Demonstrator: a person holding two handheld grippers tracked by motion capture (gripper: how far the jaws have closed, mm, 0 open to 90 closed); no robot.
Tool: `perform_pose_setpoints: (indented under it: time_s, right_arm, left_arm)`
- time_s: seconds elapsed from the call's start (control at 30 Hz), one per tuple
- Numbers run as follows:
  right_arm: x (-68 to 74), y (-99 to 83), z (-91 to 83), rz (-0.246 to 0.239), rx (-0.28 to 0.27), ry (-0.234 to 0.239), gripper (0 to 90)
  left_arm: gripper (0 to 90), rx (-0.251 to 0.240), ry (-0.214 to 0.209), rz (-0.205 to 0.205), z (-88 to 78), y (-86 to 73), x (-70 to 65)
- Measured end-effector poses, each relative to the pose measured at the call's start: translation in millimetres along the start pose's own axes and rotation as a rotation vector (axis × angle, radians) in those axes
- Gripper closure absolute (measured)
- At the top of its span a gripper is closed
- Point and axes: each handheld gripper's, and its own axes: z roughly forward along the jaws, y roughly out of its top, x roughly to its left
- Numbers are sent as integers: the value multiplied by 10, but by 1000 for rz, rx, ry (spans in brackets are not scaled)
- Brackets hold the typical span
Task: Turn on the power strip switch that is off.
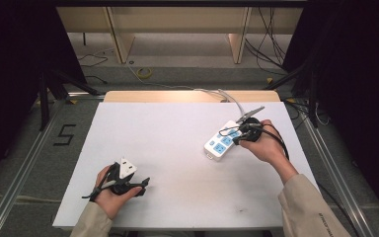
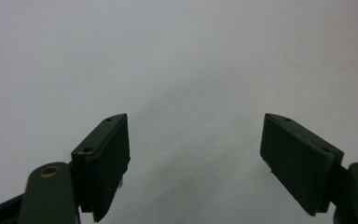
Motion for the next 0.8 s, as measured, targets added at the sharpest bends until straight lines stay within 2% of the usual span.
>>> perform_pose_setpoints:
  time_s: [0.8]
  right_arm:
    - [22, 126, 129, -3, 7, 13, 900]
  left_arm:
    - [240, 0, -1, 1, 0, 2, -1]
